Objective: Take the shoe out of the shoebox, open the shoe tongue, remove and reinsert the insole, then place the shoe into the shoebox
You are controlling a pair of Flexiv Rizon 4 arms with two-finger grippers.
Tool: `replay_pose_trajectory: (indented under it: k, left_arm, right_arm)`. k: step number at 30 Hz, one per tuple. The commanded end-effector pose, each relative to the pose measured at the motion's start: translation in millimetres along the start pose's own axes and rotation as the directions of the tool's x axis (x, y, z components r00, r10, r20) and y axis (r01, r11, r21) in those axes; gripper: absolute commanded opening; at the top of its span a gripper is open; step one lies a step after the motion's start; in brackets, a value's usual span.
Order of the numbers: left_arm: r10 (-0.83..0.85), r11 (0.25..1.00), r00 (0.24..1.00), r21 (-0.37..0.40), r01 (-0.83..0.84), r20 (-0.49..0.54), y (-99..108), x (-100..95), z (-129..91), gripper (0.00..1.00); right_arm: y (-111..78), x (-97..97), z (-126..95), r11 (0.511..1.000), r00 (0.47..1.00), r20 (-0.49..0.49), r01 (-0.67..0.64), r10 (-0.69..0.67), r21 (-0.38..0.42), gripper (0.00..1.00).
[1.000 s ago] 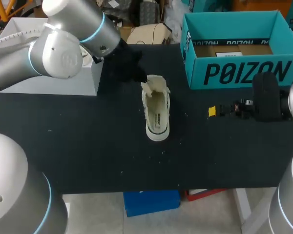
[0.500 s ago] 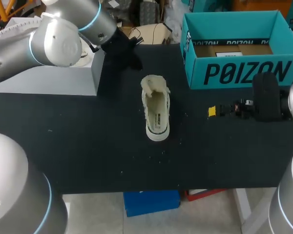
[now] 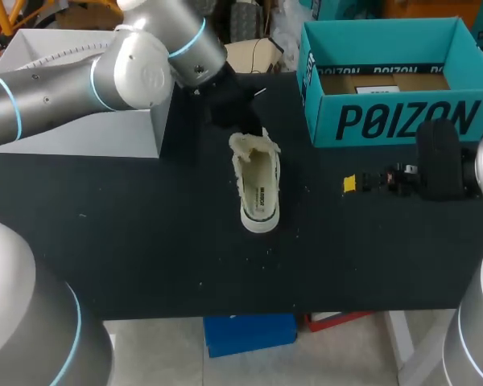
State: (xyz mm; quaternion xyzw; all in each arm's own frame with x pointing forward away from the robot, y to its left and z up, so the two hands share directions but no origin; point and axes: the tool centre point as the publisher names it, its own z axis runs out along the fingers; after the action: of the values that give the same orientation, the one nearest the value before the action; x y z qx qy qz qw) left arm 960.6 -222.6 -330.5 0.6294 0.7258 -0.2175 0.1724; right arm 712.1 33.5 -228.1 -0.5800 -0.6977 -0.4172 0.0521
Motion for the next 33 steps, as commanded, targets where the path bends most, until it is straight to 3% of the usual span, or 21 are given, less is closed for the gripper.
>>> replay_pose_trajectory:
  k: [1, 7, 12, 20, 28, 33]
  left_arm:
    - [-0.002, 1.0, 1.0, -0.006, 0.001, -0.01, -11.6, 13.0, -1.3, 0.0]
    - [-0.006, 1.0, 0.999, 0.016, 0.007, -0.041, -22.0, 26.1, 6.0, 0.0]
    - [0.0, 1.0, 0.999, 0.025, 0.001, -0.049, -25.5, 25.6, 9.6, 0.0]
    - [0.034, 0.999, 0.998, 0.023, -0.033, -0.044, -21.3, 10.7, 13.4, 0.0]
    - [0.086, 0.996, 0.996, -0.015, -0.086, -0.002, -22.1, -15.3, -9.3, 0.0]
    - [0.092, 0.996, 0.996, 0.006, -0.092, -0.021, -26.9, -13.1, -3.3, 0.0]
  right_arm:
    - [-0.1, 0.8, 0.5, 1.0, 1.0, 0.002, -0.001, 0.001, 0.001, 1.0]
    - [-0.1, 0.8, 0.5, 1.0, 1.0, 0.002, -0.001, 0.001, 0.001, 1.0]
    - [-0.1, 0.8, 0.5, 1.0, 1.0, 0.002, -0.001, 0.001, 0.001, 1.0]
    - [-0.1, 0.8, 0.5, 1.0, 1.0, 0.002, -0.001, 0.001, 0.001, 1.0]
    - [-0.1, 0.8, 0.5, 1.0, 1.0, 0.002, -0.001, 0.001, 0.001, 1.0]
    - [-0.1, 0.8, 0.5, 1.0, 1.0, 0.002, -0.001, 0.001, 0.001, 1.0]
